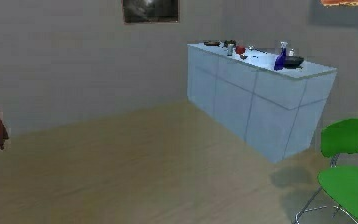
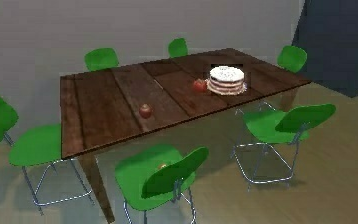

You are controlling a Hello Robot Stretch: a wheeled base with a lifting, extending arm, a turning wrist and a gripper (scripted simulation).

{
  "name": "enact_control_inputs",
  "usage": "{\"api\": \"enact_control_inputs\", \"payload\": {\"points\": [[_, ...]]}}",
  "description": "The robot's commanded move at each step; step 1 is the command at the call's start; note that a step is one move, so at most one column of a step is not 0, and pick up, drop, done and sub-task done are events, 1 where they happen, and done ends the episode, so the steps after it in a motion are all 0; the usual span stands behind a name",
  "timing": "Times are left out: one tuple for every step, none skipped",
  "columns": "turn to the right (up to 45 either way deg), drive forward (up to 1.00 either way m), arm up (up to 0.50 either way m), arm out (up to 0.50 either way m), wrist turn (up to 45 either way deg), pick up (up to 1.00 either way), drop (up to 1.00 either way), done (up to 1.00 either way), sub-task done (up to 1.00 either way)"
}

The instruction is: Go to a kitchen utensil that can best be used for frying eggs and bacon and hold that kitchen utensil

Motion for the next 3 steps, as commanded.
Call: {"api": "enact_control_inputs", "payload": {"points": [[0.0, 1.00, 0.00, 0.00, 0.0, 0.00, 0.00, 0.00, 0.00], [0.0, 1.00, 0.00, 0.00, 0.0, 0.00, 0.00, 0.00, 0.00], [-3.0, 0.00, 0.00, 0.00, 0.0, 0.00, 0.00, 0.00, 0.00]]}}
